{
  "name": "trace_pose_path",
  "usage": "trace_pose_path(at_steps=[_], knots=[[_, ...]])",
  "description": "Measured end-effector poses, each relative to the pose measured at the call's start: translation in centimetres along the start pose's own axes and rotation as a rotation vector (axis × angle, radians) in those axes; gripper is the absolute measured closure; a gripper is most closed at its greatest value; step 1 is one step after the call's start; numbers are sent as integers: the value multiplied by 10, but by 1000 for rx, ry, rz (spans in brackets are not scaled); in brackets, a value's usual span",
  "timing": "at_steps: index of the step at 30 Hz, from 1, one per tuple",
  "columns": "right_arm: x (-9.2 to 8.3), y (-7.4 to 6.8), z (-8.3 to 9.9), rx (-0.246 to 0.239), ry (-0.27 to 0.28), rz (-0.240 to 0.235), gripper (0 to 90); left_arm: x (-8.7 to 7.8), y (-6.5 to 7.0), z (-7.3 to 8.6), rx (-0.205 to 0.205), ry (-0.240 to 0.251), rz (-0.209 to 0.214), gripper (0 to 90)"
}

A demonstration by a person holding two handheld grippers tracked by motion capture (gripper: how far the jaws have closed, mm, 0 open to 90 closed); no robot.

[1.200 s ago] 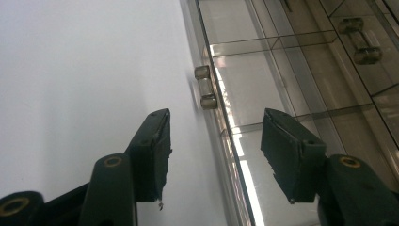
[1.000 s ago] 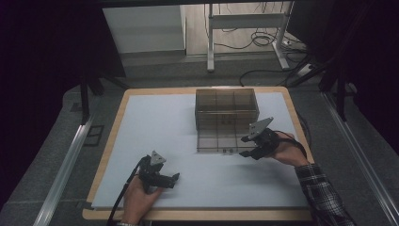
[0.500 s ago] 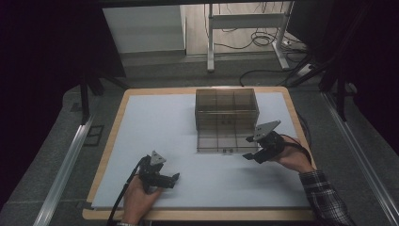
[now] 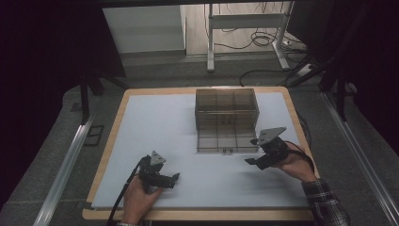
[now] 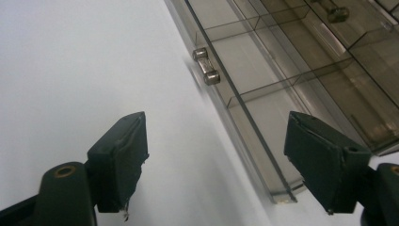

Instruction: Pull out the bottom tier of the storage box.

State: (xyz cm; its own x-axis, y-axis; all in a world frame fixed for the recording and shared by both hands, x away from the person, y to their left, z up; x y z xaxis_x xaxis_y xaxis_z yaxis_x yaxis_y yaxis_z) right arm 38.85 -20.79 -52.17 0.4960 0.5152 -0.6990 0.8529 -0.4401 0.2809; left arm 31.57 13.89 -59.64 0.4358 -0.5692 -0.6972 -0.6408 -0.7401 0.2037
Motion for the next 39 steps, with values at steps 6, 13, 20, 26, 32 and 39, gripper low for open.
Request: trace_pose_path(at_steps=[6,13,20,26,32,39], knots=[[-1,-4,6,16,3,12,183,0,0,0,-1,1,0,0],[-2,-11,13,30,9,12,114,0,0,0,0,1,0,0],[-7,-17,20,58,16,9,52,0,0,0,0,0,0,0],[-11,-18,26,74,22,24,33,0,0,0,0,0,0,0],[-19,-18,34,83,24,54,21,0,0,0,0,0,0,0],[-25,-18,43,106,21,76,19,0,0,0,0,1,0,0]])
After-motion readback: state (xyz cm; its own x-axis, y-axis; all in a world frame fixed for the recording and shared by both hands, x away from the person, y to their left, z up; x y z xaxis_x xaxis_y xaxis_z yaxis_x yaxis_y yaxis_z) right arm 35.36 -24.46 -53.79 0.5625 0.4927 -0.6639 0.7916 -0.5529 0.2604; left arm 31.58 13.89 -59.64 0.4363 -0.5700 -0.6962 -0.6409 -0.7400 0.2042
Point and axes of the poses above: each handheld gripper's, and its own axes: x roughly forward along the jaws, z roughly out of its underside, y roughly to its right, the point moved 6 cm from there along x, roughly forward along the jaws, and after that the axes turned 12 degrees about z, right-handed, at the moved point
